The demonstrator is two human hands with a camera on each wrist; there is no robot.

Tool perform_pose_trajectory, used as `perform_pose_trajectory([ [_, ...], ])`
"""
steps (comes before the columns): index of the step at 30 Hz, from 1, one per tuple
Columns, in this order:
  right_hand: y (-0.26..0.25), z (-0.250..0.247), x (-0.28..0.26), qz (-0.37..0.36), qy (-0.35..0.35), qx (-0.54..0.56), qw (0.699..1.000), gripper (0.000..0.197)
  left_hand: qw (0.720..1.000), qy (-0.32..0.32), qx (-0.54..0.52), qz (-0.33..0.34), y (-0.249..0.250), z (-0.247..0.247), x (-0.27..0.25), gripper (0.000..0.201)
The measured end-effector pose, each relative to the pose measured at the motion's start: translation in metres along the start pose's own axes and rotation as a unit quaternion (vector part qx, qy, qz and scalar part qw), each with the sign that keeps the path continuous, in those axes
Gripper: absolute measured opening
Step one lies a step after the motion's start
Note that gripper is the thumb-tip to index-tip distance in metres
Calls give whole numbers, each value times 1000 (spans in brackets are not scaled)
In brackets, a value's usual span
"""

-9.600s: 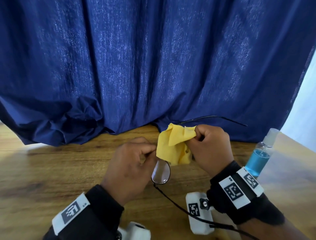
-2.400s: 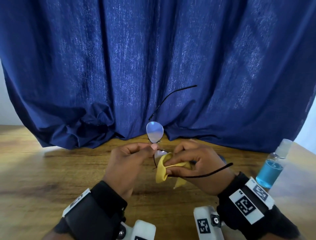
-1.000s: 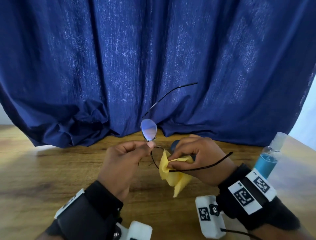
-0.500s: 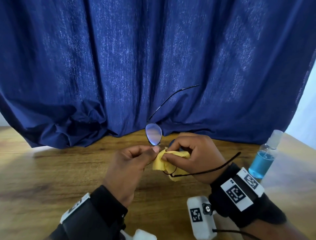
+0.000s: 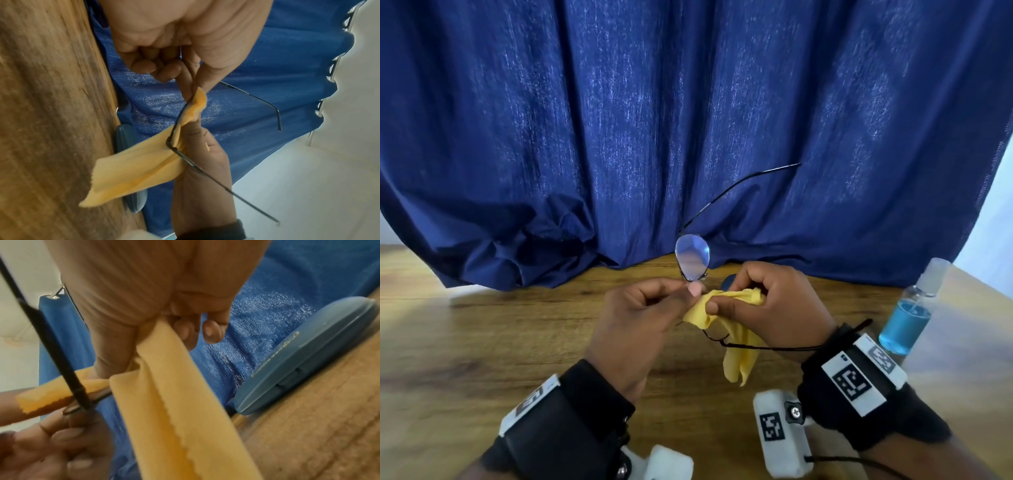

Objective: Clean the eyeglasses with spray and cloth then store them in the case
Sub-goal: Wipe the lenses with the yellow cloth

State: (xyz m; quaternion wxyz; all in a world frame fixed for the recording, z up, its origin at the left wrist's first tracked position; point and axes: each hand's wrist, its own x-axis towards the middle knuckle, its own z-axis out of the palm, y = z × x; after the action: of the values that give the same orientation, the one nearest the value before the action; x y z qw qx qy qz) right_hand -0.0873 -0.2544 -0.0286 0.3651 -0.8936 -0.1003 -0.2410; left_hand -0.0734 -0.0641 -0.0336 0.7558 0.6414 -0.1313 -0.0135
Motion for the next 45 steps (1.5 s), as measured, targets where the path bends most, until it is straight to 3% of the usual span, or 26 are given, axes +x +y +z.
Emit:
perform_pose_trajectory([
  [4,3,-5,0,20,-37,-4,999,35,1000,26,1,16,0,-5,5,13],
  [10,-1,3,-3,17,-3,21,1000,49,1000,-16,-13,-8,-8,5,-3,18],
  [18,1,-1,-1,18,5,27,999,48,998,24,-51,-4,0,-6,5,16],
  [24,-7,3,-3,16,25,11,999,58,1000,-12,-26,-5,-1,1,-1,16],
  [27,-1,0,-1,33,40,-3,999,55,1000,11,-29,0,1,-4,3,14],
  [30,2,-1,0,43,12,-8,999,53,999,29,-43,-6,2,-9,8,14],
  [33,-5,5,-4,22,-20,14,999,56,999,8,-33,-14,-1,-2,2,14],
  [36,-6,3,-4,31,8,14,999,55,1000,-8,-21,-17,-5,3,-2,14],
  [39,0,-4,0,39,21,-22,999,57,999,23,-33,-13,-2,-4,4,14],
  [45,-4,6,-5,26,-30,12,999,58,1000,10,-21,-19,-5,0,1,13],
])
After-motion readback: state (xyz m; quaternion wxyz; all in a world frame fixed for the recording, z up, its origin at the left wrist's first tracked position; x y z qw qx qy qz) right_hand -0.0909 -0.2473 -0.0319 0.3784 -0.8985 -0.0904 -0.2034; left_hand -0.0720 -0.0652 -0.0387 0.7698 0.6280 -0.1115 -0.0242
